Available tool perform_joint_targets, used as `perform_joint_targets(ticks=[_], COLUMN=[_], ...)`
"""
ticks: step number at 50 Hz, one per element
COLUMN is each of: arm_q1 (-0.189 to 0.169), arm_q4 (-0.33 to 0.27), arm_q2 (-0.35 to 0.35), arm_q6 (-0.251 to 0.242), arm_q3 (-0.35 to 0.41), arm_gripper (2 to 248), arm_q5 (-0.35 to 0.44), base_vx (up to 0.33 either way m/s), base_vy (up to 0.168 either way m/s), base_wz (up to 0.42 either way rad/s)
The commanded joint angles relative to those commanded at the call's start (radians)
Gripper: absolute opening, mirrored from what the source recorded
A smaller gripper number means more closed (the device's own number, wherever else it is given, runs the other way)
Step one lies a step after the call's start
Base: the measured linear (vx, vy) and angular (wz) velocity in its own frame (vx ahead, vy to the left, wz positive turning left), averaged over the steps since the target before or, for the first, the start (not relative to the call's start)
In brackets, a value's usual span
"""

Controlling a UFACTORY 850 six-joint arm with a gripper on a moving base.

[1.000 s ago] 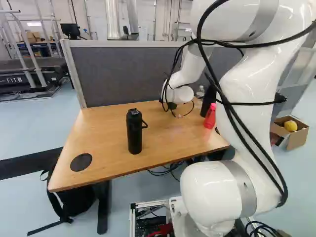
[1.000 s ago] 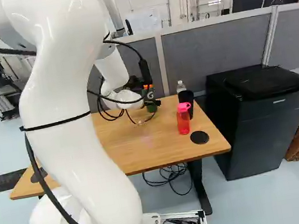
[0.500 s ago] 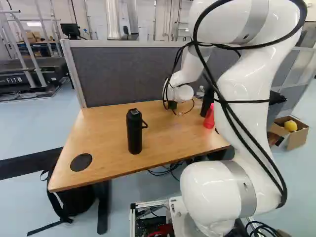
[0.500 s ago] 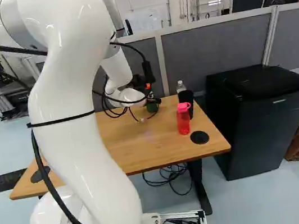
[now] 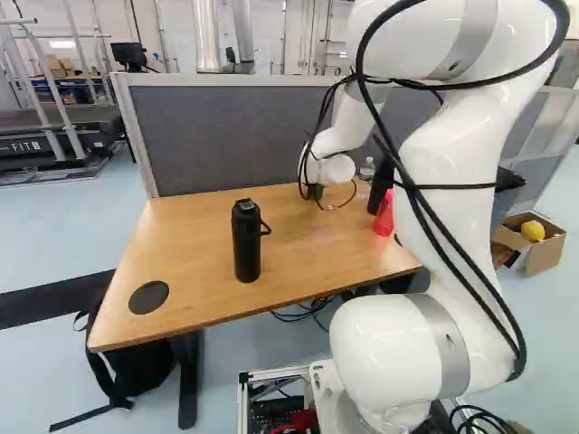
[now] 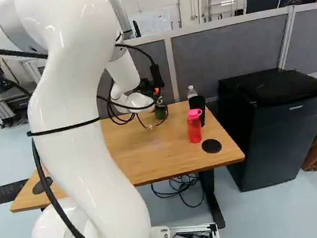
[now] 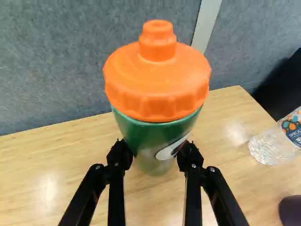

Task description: Pick up the green bottle from the table

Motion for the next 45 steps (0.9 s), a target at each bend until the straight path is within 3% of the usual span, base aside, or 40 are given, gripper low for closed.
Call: perform_joint_targets(ticks=[45], arm_q1=[0.002], arm_q4=[0.0], arm_q2=[0.135], arm_q6=[0.0], arm_q3=[0.046], arm_gripper=[115], arm_q5=[0.0], base_vx=[0.0], base_vy=[0.0], base_wz=[0.0])
